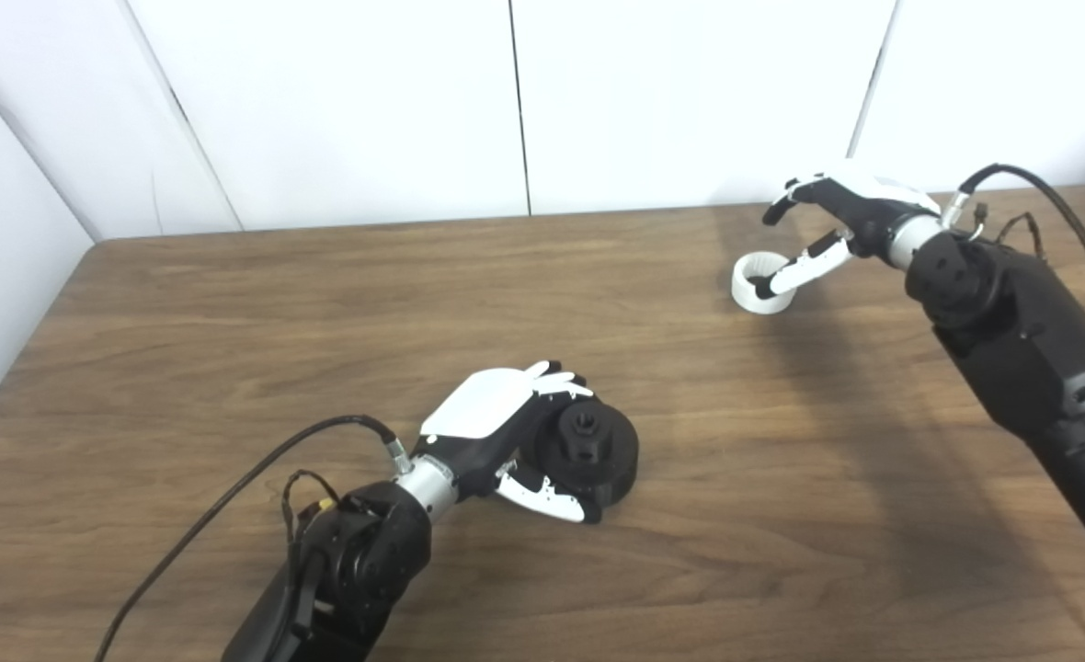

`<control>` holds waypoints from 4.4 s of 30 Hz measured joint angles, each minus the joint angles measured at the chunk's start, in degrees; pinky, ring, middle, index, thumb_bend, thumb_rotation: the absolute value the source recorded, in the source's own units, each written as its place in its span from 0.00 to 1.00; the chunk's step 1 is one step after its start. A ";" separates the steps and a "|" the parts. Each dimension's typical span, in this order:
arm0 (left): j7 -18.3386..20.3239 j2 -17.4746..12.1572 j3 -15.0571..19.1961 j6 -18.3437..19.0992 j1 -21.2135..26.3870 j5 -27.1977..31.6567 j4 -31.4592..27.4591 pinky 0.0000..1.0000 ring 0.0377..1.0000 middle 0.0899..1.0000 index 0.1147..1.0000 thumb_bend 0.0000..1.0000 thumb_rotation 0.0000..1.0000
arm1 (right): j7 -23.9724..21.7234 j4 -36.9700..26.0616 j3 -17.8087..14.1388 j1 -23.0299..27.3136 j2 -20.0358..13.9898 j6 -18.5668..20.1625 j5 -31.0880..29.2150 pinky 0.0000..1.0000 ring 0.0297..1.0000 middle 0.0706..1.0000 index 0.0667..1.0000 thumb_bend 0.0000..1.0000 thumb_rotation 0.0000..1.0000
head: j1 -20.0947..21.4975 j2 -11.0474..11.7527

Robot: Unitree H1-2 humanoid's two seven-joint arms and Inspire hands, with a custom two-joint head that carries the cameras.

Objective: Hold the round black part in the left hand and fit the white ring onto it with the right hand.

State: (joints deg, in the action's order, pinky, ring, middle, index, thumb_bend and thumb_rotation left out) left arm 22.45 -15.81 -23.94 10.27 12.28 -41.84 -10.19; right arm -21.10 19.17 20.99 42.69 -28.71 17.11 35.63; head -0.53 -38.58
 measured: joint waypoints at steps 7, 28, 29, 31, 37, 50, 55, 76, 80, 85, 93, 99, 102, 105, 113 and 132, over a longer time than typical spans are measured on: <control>-0.03 0.05 0.00 0.00 0.07 -0.02 0.09 0.92 0.99 0.91 0.77 1.00 0.41 | -0.53 1.64 0.42 0.01 0.61 -0.02 0.05 0.98 1.00 0.94 0.74 0.90 0.35 | -0.09 0.09; 0.04 0.04 0.07 0.00 0.07 0.16 0.10 0.92 0.99 0.91 0.77 1.00 0.40 | 0.13 5.19 -0.67 0.20 1.27 -0.37 -0.21 0.92 1.00 0.93 0.75 0.88 0.36 | 0.17 0.35; 0.02 0.03 0.06 -0.02 0.07 0.16 0.10 0.91 0.99 0.91 0.77 1.00 0.40 | 0.16 5.22 -0.73 0.20 1.23 -0.40 -0.22 0.92 1.00 0.93 0.75 0.88 0.36 | 0.18 0.35; -0.05 0.03 0.06 -0.04 0.07 0.14 0.10 0.92 0.98 0.91 0.77 1.00 0.40 | 0.31 5.31 -0.93 0.20 1.16 -0.43 -0.23 0.92 1.00 0.93 0.75 0.88 0.35 | 0.09 0.35; -0.06 0.01 0.11 -0.13 0.04 0.17 0.10 0.92 0.99 0.92 0.77 1.00 0.40 | 1.49 5.58 -1.72 0.21 1.15 -0.47 -0.34 0.91 1.00 0.93 0.74 0.87 0.34 | 0.00 0.18; 0.05 -0.07 0.17 -0.14 0.02 0.32 0.08 0.92 0.99 0.92 0.77 1.00 0.39 | 4.05 6.73 -2.55 0.18 1.34 -2.39 -0.69 0.89 0.99 0.91 0.72 0.86 0.33 | -0.09 0.00; 0.12 -0.09 0.17 -0.11 0.02 0.32 0.05 0.93 0.99 0.92 0.77 1.00 0.39 | 4.05 6.73 -2.47 0.17 1.68 -2.38 -0.61 0.89 0.99 0.91 0.72 0.87 0.33 | 0.00 -0.09; 0.14 -0.09 0.15 -0.04 0.02 0.17 0.00 0.92 0.99 0.91 0.77 1.00 0.40 | 5.41 8.37 -2.25 -0.84 2.81 -2.39 -0.60 0.90 0.99 0.91 0.72 0.87 0.33 | -0.35 -0.35; 0.15 -0.09 0.16 -0.02 0.02 0.14 -0.01 0.92 0.99 0.91 0.77 1.00 0.40 | 5.81 9.11 -2.09 -0.84 2.95 -2.40 -0.61 0.90 0.99 0.91 0.72 0.87 0.32 | -0.35 -0.35; 0.19 -0.09 0.16 -0.02 0.02 0.15 -0.03 0.92 0.98 0.91 0.77 1.00 0.40 | 5.92 9.21 -1.99 -0.84 3.10 -2.49 -0.65 0.90 0.99 0.90 0.72 0.87 0.32 | -0.35 -0.44; 0.22 -0.11 0.16 0.00 0.02 0.12 -0.06 0.92 0.99 0.91 0.77 1.00 0.39 | 6.17 10.19 -0.70 -0.83 3.73 -2.52 0.20 0.88 0.98 0.90 0.71 0.87 0.32 | -0.53 -0.53; 0.33 -0.11 0.19 0.14 0.02 0.13 -0.14 0.93 0.99 0.92 0.77 1.00 0.40 | 7.31 11.28 -0.58 -0.81 3.86 -3.66 0.68 0.87 0.98 0.89 0.70 0.86 0.32 | -0.44 -0.61; 0.39 -0.12 0.18 0.14 0.02 0.12 -0.14 0.93 0.99 0.92 0.78 1.00 0.41 | 7.82 11.46 -0.58 -0.81 4.00 -3.90 0.78 0.87 0.98 0.89 0.69 0.85 0.32 | -0.44 -0.53; 0.41 -0.13 0.17 0.14 0.02 0.12 -0.14 0.93 0.99 0.91 0.77 1.00 0.41 | 8.11 11.60 -0.60 -0.81 4.04 -4.25 0.78 0.85 0.97 0.88 0.67 0.83 0.31 | -0.35 -0.61; 0.40 -0.12 0.16 0.13 0.03 0.01 -0.14 0.92 0.99 0.91 0.77 1.00 0.41 | 9.35 11.75 -0.92 -0.81 4.07 -4.79 0.73 0.81 0.95 0.86 0.63 0.80 0.24 | -0.44 -0.61; 0.38 -0.06 0.09 0.17 0.03 -0.11 -0.14 0.92 0.99 0.91 0.77 1.00 0.39 | 11.62 12.18 -1.40 -0.83 4.28 -6.56 -0.72 0.80 0.93 0.85 0.46 0.53 0.16 | -0.44 -0.61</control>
State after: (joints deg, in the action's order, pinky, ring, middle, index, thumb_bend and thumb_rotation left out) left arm 22.83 -15.87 -23.84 10.45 12.31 -41.95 -10.33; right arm -9.48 31.35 19.59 41.86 -24.44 10.55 34.91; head -0.97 -39.20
